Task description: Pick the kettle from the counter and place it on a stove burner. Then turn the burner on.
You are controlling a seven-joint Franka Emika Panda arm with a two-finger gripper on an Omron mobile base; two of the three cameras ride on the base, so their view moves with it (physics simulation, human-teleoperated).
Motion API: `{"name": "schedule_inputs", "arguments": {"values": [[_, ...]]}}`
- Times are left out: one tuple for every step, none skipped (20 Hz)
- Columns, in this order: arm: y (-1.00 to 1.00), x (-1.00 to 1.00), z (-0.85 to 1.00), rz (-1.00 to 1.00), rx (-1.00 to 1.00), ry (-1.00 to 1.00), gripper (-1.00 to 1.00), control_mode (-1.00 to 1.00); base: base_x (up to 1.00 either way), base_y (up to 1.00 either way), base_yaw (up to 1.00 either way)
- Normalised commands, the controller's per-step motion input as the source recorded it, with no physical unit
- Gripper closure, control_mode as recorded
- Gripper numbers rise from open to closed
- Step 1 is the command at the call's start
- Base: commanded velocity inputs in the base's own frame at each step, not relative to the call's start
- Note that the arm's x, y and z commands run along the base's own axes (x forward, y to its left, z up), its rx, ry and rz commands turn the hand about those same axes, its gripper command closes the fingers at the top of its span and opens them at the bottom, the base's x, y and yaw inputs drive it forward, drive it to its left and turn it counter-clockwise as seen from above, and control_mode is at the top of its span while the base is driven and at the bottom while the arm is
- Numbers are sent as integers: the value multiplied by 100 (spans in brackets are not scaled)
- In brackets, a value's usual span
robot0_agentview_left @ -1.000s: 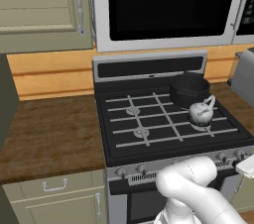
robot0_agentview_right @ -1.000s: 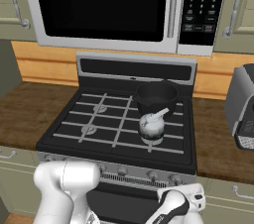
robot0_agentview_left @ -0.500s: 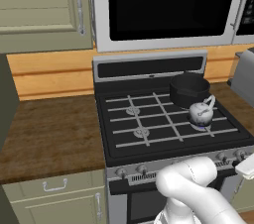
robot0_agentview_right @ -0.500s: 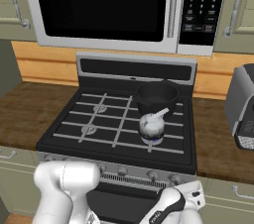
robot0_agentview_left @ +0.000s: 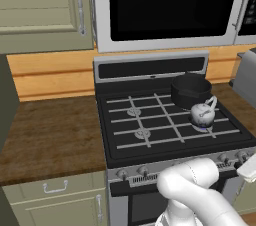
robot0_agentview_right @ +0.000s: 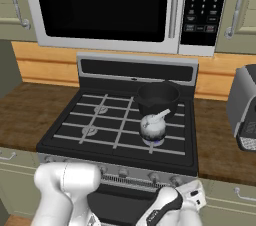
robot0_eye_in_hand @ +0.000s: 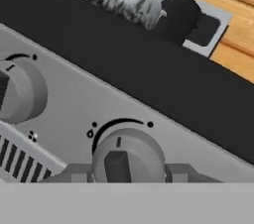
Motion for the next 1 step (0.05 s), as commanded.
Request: {"name": "schedule_inputs", "arguments": {"values": [[0,0,0,0,-14,0,100,-100,0,0,0]]}}
